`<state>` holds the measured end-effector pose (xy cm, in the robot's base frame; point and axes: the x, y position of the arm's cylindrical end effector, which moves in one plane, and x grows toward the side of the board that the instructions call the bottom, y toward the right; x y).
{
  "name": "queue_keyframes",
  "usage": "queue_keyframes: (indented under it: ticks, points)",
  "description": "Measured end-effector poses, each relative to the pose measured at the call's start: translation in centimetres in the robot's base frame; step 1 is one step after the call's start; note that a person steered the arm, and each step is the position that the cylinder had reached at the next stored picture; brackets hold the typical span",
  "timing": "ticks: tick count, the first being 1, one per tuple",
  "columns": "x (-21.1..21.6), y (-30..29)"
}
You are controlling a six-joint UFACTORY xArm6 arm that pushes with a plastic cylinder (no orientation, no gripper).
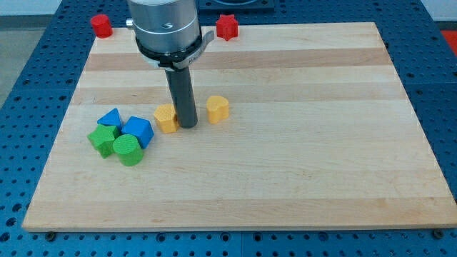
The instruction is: Slide the yellow hexagon diagonally to red circle
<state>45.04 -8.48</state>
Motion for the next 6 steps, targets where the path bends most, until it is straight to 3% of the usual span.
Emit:
queue_keyframes:
  ticks: [3,6]
  points:
    - [3.0,-0.6]
    - [-2.4,-4.9]
